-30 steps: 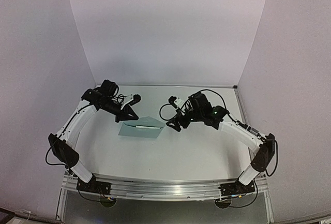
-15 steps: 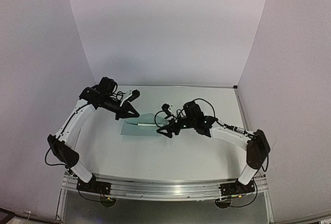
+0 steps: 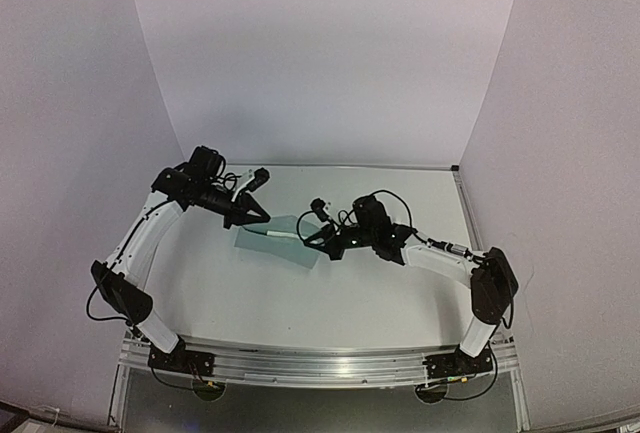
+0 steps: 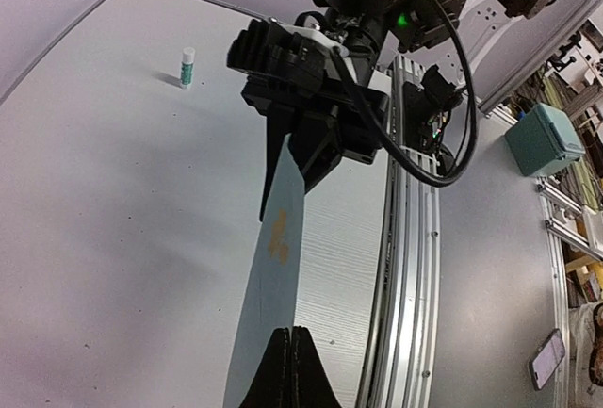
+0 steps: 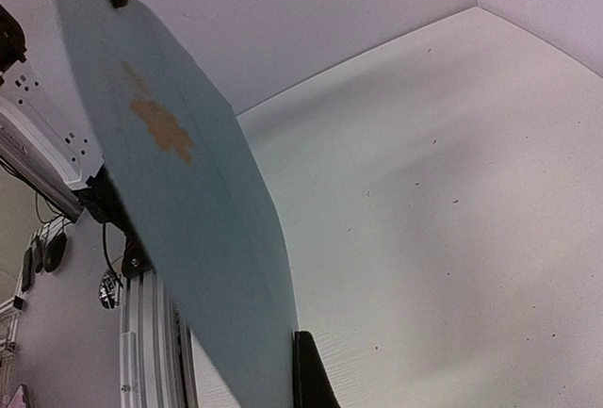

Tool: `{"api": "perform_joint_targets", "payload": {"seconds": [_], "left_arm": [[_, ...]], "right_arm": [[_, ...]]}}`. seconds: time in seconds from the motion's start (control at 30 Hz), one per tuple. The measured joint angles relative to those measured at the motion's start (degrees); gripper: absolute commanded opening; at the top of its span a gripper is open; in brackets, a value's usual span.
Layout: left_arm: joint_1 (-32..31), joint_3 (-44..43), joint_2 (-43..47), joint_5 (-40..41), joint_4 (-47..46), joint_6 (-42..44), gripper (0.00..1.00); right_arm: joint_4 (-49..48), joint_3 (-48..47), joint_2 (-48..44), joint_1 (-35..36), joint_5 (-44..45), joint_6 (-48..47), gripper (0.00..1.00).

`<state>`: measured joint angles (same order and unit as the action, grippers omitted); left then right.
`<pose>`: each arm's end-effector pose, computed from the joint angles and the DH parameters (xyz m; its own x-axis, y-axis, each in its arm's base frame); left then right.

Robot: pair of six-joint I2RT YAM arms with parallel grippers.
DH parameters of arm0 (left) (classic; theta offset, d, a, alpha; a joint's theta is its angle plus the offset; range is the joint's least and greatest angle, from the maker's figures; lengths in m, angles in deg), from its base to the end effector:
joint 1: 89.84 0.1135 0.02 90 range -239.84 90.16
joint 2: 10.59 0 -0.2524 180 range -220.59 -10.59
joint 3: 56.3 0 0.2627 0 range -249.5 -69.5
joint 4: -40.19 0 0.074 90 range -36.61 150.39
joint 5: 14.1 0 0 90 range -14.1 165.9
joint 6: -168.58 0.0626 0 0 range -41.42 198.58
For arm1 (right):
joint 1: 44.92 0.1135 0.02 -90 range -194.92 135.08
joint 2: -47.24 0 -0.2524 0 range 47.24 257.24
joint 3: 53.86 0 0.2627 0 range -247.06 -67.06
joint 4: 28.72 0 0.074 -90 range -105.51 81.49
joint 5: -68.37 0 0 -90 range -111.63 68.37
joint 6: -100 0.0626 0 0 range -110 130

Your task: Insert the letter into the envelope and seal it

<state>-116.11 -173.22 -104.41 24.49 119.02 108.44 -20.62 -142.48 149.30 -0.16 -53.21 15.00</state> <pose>0.2851 -0.1953 0.3750 -0.3087 0.4987 -0.8099 0.9506 0.1340 -0.2798 0.2941 0.3378 0.2525 -0.3421 -0.2347 -0.9099 -0.9194 0.2834 0.2726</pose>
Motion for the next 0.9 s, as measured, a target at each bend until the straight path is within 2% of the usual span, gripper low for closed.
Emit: {"api": "perform_joint_targets", "payload": {"seconds": [0.03,0.07,0.1,0.2,0.37,0.57,0.7,0.9], "left_arm": [[0.11,0.46,0.14,0.61,-1.07,-0.9,0.51],[0.24,1.25,0.36,1.44,-2.41,-1.98,0.67],[0.39,2.14,0.57,2.3,-3.5,-2.98,0.78],[1.03,5.07,0.99,4.78,-6.15,-5.53,0.99],[2.32,9.81,2.1,12.16,-9.49,-8.7,1.0],[5.46,11.44,4.24,19.56,-12.9,-9.39,1.0],[6.75,13.14,6.23,21.59,-14.78,-9.38,1.0],[6.54,15.44,7.65,21.61,-14.82,-9.37,1.0]], "right_arm": [[0.01,0.01,0.0,-0.14,-0.72,0.63,0.0],[0.05,0.06,0.0,-0.37,-1.54,1.33,0.0],[0.19,0.11,0.0,-0.66,-2.34,2.01,0.0],[2.43,0.1,0.05,-1.84,-4.5,3.76,0.0],[11.32,-3.29,3.34,-2.97,-8.7,3.87,0.0],[31.01,-17.74,14.83,-3.05,-12.07,-3.44,0.0],[41.31,-25.01,22.32,-3.35,-12.41,-8.44,0.0],[49.57,-30.31,29.68,-4.53,-12.49,-11.78,0.0]]}}
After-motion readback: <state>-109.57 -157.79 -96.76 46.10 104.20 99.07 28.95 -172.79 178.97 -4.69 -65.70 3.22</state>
